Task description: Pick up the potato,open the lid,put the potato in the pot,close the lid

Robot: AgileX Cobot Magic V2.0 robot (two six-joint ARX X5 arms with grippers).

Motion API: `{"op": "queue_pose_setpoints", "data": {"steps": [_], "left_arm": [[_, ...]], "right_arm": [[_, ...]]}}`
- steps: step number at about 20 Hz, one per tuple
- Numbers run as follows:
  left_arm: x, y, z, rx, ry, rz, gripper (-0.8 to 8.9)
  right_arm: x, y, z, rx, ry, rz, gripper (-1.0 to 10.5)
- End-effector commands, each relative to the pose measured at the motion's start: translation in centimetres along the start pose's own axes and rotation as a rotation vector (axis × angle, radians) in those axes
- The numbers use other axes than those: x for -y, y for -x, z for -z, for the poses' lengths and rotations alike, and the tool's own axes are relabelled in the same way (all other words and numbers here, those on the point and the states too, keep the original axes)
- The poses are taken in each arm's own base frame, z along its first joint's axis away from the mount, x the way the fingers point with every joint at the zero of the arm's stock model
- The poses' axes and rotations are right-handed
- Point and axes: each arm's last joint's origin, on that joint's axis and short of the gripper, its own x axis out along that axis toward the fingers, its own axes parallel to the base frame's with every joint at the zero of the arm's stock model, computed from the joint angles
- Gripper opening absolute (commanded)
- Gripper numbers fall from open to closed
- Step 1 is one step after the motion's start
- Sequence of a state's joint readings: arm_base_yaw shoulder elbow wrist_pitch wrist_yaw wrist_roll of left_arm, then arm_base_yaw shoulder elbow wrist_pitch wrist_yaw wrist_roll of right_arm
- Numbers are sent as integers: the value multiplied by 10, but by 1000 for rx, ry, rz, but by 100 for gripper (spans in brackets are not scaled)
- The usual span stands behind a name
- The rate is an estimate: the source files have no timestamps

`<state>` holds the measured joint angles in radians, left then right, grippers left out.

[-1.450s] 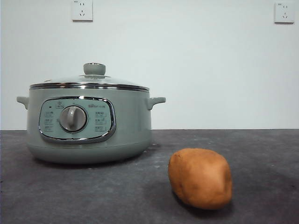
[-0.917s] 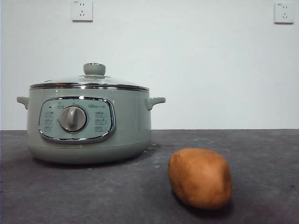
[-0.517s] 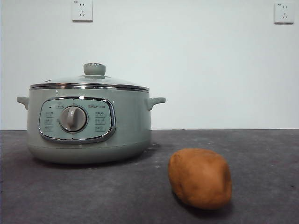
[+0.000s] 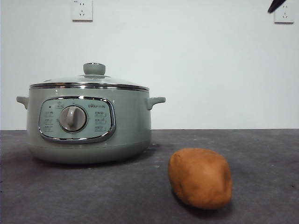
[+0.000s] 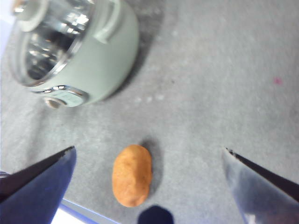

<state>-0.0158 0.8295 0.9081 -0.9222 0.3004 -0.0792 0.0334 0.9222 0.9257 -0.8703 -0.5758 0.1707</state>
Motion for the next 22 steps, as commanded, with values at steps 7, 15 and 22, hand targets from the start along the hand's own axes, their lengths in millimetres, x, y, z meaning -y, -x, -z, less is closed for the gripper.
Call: {"op": "queue_pose_setpoints", "data": {"steps": [7,15,22], "left_arm": [[1,-18,-7,-55,-34,86,807],[5,-21,-8,-64,-51,103,807],[5,-21,-8,-59,-43,102,807]], "right_arm": [[-11,-47,-3,-208,12,-76,899],[-66,-122,31,-394,189,102,898],[-86,-180,69,-494,300,229,876]]}}
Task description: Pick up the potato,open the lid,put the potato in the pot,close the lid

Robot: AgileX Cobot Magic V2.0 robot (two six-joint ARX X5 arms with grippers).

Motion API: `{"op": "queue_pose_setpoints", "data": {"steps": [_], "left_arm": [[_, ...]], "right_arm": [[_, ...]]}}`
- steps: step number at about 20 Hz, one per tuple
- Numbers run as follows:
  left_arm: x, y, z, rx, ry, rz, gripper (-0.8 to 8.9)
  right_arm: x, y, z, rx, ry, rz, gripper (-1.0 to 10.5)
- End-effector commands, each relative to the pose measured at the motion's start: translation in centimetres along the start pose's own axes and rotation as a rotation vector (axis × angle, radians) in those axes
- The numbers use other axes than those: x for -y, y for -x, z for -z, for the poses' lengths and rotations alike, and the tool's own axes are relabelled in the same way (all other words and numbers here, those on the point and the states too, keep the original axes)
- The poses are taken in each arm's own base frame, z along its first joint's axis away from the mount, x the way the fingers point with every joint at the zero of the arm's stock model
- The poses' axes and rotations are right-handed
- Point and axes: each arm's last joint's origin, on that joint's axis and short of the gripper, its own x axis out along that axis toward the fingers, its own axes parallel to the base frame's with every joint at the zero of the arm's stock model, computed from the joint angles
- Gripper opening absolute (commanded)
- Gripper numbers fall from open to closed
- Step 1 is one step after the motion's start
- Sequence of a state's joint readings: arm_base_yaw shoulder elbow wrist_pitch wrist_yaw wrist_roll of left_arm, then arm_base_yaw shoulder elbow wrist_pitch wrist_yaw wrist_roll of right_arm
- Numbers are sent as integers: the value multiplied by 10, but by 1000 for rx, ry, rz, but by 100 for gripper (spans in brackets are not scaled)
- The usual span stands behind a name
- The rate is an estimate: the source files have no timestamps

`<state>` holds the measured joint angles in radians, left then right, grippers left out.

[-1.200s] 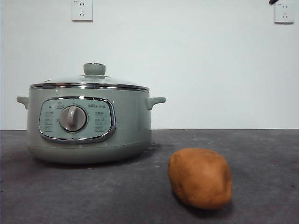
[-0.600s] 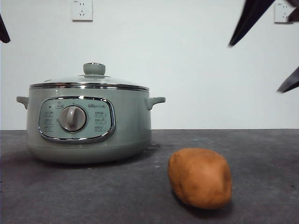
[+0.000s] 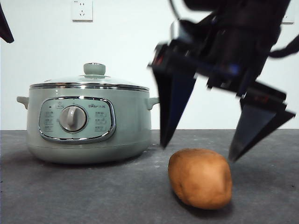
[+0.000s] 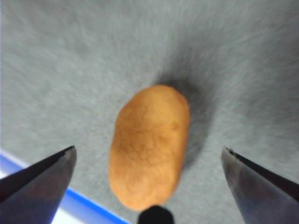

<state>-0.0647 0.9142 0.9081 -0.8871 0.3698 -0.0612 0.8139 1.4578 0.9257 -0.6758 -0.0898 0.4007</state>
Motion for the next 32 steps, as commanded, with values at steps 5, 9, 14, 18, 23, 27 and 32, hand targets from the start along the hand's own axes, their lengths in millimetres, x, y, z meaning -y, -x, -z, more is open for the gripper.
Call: {"op": "queue_pose_setpoints", "data": {"steps": [5,9,14,18,23,27,32], "left_arm": [[1,-1,-2,23,-13,6,807],[1,-2,-7,58,8,12,807],[7,-7,-10,66,-4,30,807],[16,-14,-26,57,-35,10,807],[36,-28,-70,55,-102,-20,807],[56,-50,-107,49,-180,-63,807],[74,-86,-141,37,-277,-130,807]], "right_arm": [[-5,-34,0,-82,-3,59,753],[-5,-35,1,-89,-1,61,29],[-5,-34,1,-91,5,62,-10],[-9,-12,-5,-80,24,78,-10],[-23,33,-31,-19,94,101,-10],[-32,67,-47,29,124,119,-9],[-38,101,-55,35,179,121,-8]]}}
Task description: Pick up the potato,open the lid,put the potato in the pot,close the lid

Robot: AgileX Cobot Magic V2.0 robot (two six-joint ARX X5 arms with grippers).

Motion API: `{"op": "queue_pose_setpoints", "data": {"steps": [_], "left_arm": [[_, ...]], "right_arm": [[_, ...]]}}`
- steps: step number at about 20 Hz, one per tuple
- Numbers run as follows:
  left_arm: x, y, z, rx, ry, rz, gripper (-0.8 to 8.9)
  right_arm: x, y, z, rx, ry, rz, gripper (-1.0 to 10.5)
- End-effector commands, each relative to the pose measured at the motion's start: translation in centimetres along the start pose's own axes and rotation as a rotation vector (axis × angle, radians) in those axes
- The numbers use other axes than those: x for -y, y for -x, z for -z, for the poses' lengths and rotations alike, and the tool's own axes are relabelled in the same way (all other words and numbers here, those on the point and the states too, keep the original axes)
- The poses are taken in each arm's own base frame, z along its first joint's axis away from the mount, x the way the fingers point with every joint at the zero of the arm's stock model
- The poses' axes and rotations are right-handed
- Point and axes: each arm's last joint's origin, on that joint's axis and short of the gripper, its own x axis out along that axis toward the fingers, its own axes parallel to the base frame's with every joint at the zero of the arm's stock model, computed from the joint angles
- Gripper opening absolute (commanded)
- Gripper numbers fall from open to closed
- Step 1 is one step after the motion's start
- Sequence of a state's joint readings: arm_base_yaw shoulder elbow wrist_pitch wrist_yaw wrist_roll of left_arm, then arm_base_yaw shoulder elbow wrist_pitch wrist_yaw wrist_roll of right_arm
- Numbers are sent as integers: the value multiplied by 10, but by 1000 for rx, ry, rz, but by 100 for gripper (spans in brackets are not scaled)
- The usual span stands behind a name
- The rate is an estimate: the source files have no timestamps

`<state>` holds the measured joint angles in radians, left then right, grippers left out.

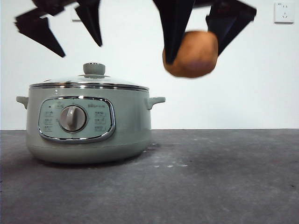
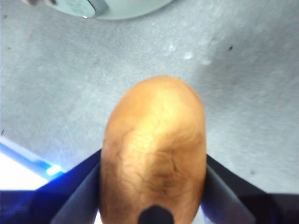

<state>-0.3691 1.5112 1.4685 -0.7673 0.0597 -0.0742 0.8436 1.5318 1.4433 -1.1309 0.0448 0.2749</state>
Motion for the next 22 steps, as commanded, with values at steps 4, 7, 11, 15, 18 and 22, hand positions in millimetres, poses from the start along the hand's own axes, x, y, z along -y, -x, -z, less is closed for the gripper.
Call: {"op": "queue_pose_setpoints", "data": {"steps": [4,7,11,15,18,22], "left_arm": [[6,-30,-21,-3,-73,-44,807],[7,-43,-22,-4,-56,-44,799],[7,-49,-22,-14,-42,-43,615],[7,-51,-20,-36,-42,-44,242],[7,-51,-21,-25,-42,-43,-12],[7,-51,-21,-22,-42,-43,-10]], "right_arm": [[0,13,-3,18,32,-4,-8],[0,13,-2,16,33,-4,-8],[0,13,-3,21,34,-5,-8],[0,13,-3,20,35,-5,-8],[0,13,-3,19,35,-5,-8],[0,13,-3,19,35,-5,-8]]}}
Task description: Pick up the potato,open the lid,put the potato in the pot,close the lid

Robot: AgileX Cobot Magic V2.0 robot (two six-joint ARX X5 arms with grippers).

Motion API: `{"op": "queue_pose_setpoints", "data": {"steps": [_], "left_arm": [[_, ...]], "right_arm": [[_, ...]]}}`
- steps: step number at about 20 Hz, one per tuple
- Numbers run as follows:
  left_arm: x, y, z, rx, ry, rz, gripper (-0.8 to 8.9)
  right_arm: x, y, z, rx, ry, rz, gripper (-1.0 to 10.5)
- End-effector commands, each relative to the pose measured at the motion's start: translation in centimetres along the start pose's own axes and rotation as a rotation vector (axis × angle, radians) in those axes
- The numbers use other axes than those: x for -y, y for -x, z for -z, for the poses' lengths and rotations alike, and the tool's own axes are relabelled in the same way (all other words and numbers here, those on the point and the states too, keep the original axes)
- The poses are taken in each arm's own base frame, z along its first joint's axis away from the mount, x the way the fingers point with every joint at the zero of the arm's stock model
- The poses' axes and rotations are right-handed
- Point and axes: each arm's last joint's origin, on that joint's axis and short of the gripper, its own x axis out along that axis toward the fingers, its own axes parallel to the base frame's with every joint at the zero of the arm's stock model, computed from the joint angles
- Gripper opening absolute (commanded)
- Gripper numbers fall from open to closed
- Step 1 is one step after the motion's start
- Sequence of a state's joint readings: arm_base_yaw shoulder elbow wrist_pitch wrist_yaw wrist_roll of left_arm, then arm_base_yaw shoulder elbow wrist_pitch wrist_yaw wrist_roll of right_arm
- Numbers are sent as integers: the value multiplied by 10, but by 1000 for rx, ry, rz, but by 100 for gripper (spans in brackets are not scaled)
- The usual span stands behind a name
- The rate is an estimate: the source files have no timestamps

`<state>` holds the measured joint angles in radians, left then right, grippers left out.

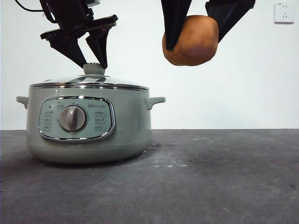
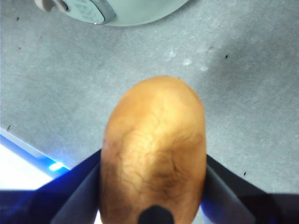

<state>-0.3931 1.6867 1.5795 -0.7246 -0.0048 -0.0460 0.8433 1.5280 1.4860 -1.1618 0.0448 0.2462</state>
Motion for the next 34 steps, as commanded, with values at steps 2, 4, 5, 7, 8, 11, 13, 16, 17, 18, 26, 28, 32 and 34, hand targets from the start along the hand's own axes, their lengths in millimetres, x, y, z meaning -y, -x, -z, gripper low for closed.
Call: {"op": "queue_pose_setpoints", "data": {"steps": [2,4,5,7,8,11,13,16,17,18,26,28,32,34], "left_arm": [[1,-2,-1,4,3,6,-10],[1,4,-3,15,2,7,-10],[1,9,-5,28,1,6,-10],[0,22,-11,54,3,5,-10],[0,28,-15,65,-1,5,-10],[-3,48,-29,103,-13,-5,-10],[-6,61,-36,125,-22,-25,-10],[-17,77,-44,144,-38,-88,-10],[-23,81,-45,149,-34,-99,-10],[-28,84,-47,157,-24,-110,-10],[-75,93,-47,194,59,-206,-10],[-87,95,-46,206,82,-233,-10],[-107,99,-44,216,120,-277,-10],[-113,101,-43,218,133,-292,-10]], "right_arm": [[0,1,0,5,7,-1,-8],[0,1,-1,9,5,-2,-8],[0,1,-1,13,2,-3,-8],[2,1,-2,20,-5,-2,-8],[2,1,-3,27,-7,-3,-8],[2,1,-8,69,-15,-16,-8],[3,3,-10,88,-27,-26,-8],[2,4,-18,127,-31,-90,-8],[3,4,-22,142,-40,-103,-8],[1,3,-27,148,-42,-117,-9],[-20,-34,-110,100,-9,-168,-9],[-24,-47,-128,87,10,-170,-9],[-28,-75,-155,72,37,-163,-9],[-23,-92,-163,68,30,-155,-9]]}}
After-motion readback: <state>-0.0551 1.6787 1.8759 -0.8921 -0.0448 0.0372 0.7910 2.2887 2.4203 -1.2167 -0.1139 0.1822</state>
